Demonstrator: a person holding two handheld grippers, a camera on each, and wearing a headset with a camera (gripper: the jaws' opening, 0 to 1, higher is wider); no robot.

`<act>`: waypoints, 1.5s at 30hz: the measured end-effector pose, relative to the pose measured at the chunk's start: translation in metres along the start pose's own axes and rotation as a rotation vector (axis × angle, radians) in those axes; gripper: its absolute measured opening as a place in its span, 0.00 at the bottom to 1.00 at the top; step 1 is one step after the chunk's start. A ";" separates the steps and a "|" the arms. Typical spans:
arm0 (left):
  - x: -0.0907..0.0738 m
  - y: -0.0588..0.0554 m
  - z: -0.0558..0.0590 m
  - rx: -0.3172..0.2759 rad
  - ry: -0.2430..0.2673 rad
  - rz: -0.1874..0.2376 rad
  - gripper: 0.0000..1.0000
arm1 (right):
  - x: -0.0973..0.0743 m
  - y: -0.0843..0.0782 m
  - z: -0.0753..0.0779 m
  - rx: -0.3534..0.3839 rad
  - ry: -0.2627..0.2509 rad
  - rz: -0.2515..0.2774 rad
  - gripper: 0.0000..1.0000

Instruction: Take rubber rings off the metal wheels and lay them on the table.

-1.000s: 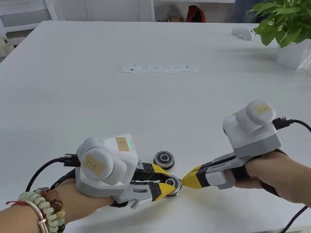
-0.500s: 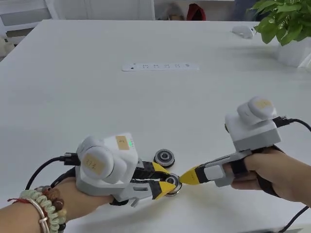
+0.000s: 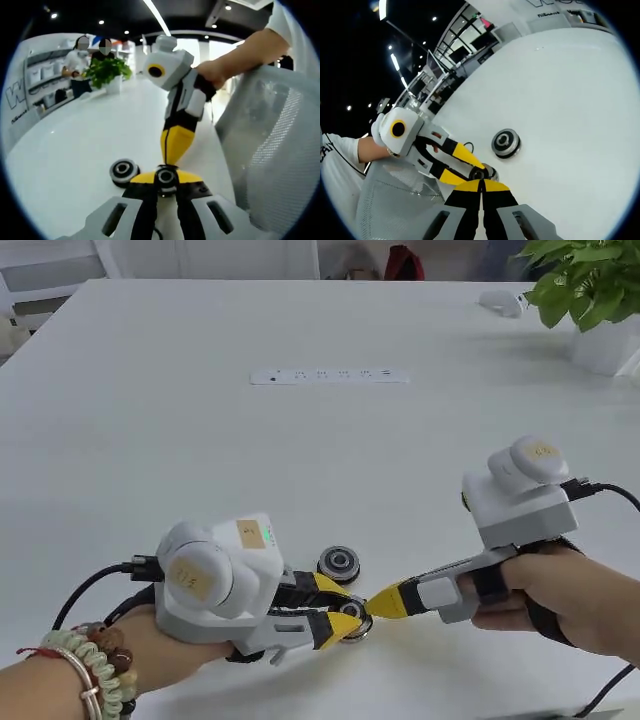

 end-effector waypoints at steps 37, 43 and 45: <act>0.000 0.000 0.000 0.001 0.005 0.006 0.14 | -0.001 0.004 -0.017 0.078 0.072 0.044 0.00; 0.000 0.000 0.000 -0.001 0.007 0.007 0.14 | -0.001 0.004 -0.019 0.086 0.072 0.050 0.00; 0.000 -0.001 0.000 -0.004 0.010 0.006 0.14 | -0.001 0.003 -0.018 0.088 0.065 0.050 0.00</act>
Point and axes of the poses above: the centre of the closed fingertips' face, and the gripper's own axes: x roughly forward along the fingers, z roughly to its right, y roughly out of its top, the point moved 1 cm from there along -x, roughly backward along the fingers, and after that the axes turned 10 degrees about z, right-handed, at the moved point
